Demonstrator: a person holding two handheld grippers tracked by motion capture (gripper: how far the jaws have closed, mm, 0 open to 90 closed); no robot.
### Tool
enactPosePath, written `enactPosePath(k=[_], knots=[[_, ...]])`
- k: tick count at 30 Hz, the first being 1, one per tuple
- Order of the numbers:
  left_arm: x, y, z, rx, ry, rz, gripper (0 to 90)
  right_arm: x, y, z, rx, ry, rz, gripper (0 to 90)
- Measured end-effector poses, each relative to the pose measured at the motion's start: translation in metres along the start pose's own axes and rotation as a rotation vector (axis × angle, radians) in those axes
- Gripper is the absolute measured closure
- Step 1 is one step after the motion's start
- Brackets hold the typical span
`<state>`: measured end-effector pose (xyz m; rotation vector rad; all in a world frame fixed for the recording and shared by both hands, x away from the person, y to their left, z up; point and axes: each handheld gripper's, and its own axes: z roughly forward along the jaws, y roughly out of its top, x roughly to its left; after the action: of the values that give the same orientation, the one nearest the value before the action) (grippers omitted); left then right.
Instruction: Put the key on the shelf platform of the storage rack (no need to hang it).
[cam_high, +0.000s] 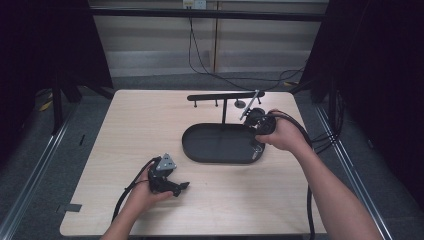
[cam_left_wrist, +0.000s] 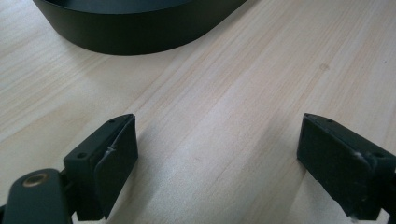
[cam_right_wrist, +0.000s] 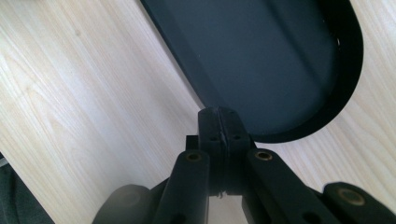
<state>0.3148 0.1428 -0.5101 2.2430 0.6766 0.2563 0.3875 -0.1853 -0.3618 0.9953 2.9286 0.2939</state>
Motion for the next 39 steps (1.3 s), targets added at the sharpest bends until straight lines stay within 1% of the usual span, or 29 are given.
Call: enactPosePath(k=[3, 12, 20, 23, 29, 30, 32, 36, 37, 38, 39], knots=[[0.000, 0.000, 0.000, 0.000, -0.001, 0.001, 12.0, -0.001, 0.002, 0.000, 0.006, 0.001, -0.006, 89.8], [0.000, 0.000, 0.000, 0.001, -0.004, 0.001, 11.8, -0.005, 0.008, 0.007, 0.007, -0.015, 0.004, 89.8], [0.000, 0.000, 0.000, -0.001, -0.003, 0.000, 11.6, -0.009, 0.014, 0.019, 0.007, -0.031, 0.003, 89.8], [0.000, 0.000, 0.000, -0.001, -0.003, 0.002, 11.5, -0.011, 0.016, 0.023, 0.005, -0.038, 0.011, 89.7], [0.000, 0.000, 0.000, 0.000, -0.006, 0.002, 11.4, -0.015, 0.017, 0.032, -0.018, -0.040, 0.014, 89.7], [0.000, 0.000, 0.000, 0.000, -0.007, 0.001, 11.4, -0.015, 0.018, 0.033, -0.003, -0.037, 0.017, 89.7], [0.000, 0.000, 0.000, 0.001, -0.006, 0.002, 11.3, -0.016, 0.018, 0.037, -0.012, -0.042, 0.012, 89.6], [0.000, 0.000, 0.000, 0.001, -0.006, 0.002, 11.3, -0.017, 0.018, 0.042, -0.002, -0.047, 0.012, 89.6], [0.000, 0.000, 0.000, 0.001, -0.006, 0.002, 11.3, -0.017, 0.018, 0.043, -0.013, -0.055, 0.010, 89.6], [0.000, 0.000, 0.000, 0.000, -0.006, 0.001, 11.3, -0.018, 0.019, 0.043, -0.008, -0.055, 0.016, 89.5], [0.000, 0.000, 0.000, 0.000, -0.006, 0.001, 11.2, -0.018, 0.019, 0.044, -0.014, -0.059, 0.020, 89.4]])
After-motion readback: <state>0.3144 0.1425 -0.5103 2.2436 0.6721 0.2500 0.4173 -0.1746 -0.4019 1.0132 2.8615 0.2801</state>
